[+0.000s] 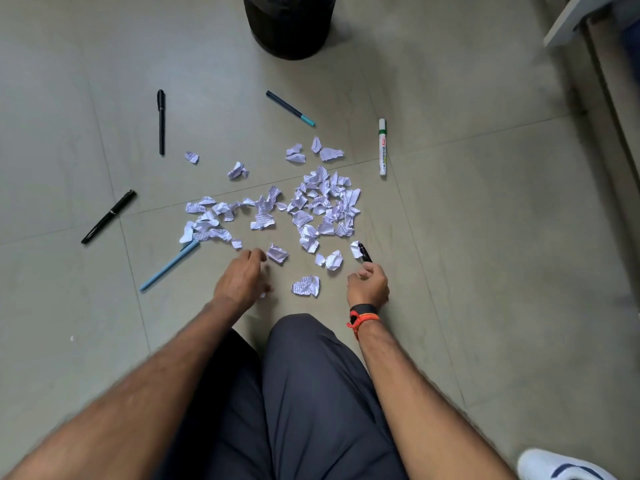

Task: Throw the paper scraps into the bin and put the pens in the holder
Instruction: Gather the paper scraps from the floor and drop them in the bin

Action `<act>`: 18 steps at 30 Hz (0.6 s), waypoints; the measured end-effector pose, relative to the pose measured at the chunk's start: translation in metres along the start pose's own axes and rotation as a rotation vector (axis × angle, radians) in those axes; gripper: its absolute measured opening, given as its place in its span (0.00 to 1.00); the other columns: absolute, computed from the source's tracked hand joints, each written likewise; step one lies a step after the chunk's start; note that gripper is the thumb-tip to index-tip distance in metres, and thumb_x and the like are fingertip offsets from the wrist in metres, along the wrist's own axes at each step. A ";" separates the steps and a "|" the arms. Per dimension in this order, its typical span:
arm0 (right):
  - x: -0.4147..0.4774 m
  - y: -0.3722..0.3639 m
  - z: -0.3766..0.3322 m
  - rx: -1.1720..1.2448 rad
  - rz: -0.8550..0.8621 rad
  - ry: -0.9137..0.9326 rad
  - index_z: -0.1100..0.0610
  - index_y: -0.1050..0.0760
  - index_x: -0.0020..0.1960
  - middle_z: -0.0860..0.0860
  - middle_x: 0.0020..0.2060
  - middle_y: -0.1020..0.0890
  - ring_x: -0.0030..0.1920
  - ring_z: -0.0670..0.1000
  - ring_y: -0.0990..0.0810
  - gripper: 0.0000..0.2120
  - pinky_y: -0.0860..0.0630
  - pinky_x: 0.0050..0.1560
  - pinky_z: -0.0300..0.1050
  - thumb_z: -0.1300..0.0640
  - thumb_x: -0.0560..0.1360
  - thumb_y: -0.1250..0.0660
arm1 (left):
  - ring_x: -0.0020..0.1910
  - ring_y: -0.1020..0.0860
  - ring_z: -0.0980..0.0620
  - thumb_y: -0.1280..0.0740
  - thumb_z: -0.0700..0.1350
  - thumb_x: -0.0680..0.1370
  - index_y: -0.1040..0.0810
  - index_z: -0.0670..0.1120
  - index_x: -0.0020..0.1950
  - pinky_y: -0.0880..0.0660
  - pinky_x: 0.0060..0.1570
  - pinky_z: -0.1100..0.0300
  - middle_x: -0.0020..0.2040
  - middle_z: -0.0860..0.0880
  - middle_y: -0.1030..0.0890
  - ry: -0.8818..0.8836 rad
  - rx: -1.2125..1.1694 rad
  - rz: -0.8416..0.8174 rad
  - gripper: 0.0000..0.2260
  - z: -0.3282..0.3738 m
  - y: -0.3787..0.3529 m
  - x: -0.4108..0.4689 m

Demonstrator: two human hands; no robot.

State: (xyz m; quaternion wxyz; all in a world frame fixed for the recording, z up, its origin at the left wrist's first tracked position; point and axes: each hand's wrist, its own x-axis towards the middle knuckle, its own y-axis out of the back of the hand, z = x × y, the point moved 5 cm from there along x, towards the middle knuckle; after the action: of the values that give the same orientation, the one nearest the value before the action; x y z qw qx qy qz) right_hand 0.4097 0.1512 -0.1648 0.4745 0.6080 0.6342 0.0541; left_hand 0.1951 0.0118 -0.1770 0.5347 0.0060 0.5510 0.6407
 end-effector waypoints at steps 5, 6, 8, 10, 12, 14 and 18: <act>-0.001 -0.041 -0.030 -0.160 -0.195 0.187 0.64 0.22 0.56 0.59 0.46 0.18 0.49 0.61 0.21 0.13 0.24 0.50 0.49 0.67 0.71 0.36 | 0.50 0.25 0.37 0.28 0.35 0.66 0.35 0.42 0.64 0.25 0.46 0.44 0.55 0.41 0.29 -0.127 0.156 -0.071 0.28 0.001 -0.019 0.000; -0.001 -0.048 -0.035 -0.168 -0.228 0.215 0.65 0.22 0.56 0.60 0.48 0.18 0.51 0.62 0.20 0.14 0.23 0.52 0.51 0.67 0.71 0.36 | 0.49 0.24 0.36 0.29 0.34 0.66 0.34 0.42 0.62 0.26 0.44 0.45 0.54 0.41 0.29 -0.130 0.133 -0.054 0.27 0.001 -0.018 0.002; -0.002 -0.051 -0.038 -0.149 -0.234 0.224 0.64 0.22 0.55 0.61 0.49 0.18 0.51 0.61 0.20 0.14 0.22 0.53 0.51 0.67 0.71 0.37 | 0.48 0.24 0.36 0.31 0.33 0.67 0.33 0.42 0.59 0.26 0.44 0.46 0.54 0.41 0.27 -0.093 0.031 -0.001 0.22 -0.001 -0.007 0.008; -0.004 -0.039 -0.032 -0.139 -0.177 0.177 0.59 0.23 0.58 0.56 0.52 0.18 0.53 0.57 0.20 0.16 0.25 0.53 0.46 0.65 0.71 0.33 | 0.47 0.23 0.37 0.34 0.32 0.70 0.32 0.43 0.57 0.25 0.45 0.46 0.54 0.41 0.26 -0.034 -0.101 0.083 0.18 -0.004 0.005 0.013; -0.011 -0.034 -0.020 -0.229 -0.205 0.141 0.56 0.28 0.62 0.55 0.58 0.22 0.56 0.56 0.21 0.24 0.27 0.55 0.46 0.61 0.68 0.27 | 0.46 0.21 0.41 0.37 0.33 0.72 0.31 0.45 0.56 0.24 0.47 0.47 0.53 0.43 0.25 0.062 -0.266 0.166 0.15 -0.008 0.011 0.016; -0.026 -0.045 -0.012 -0.351 -0.319 0.132 0.56 0.34 0.66 0.56 0.60 0.28 0.57 0.59 0.23 0.33 0.28 0.55 0.45 0.58 0.64 0.23 | 0.47 0.21 0.44 0.35 0.36 0.74 0.30 0.45 0.56 0.25 0.50 0.48 0.54 0.44 0.25 0.121 -0.384 0.245 0.12 -0.008 0.011 0.015; -0.037 -0.083 -0.034 -0.355 -0.334 0.296 0.57 0.34 0.63 0.60 0.58 0.26 0.56 0.62 0.24 0.26 0.38 0.43 0.40 0.62 0.69 0.28 | 0.55 0.24 0.41 0.26 0.38 0.69 0.32 0.43 0.66 0.28 0.54 0.52 0.61 0.42 0.30 0.035 -0.297 0.143 0.28 0.005 -0.002 0.023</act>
State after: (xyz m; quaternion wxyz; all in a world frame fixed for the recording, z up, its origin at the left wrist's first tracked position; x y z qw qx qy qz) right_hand 0.3198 0.1169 -0.1803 0.4781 0.3880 0.7686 0.1739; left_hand 0.1899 0.0306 -0.1901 0.4731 -0.0450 0.4577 0.7515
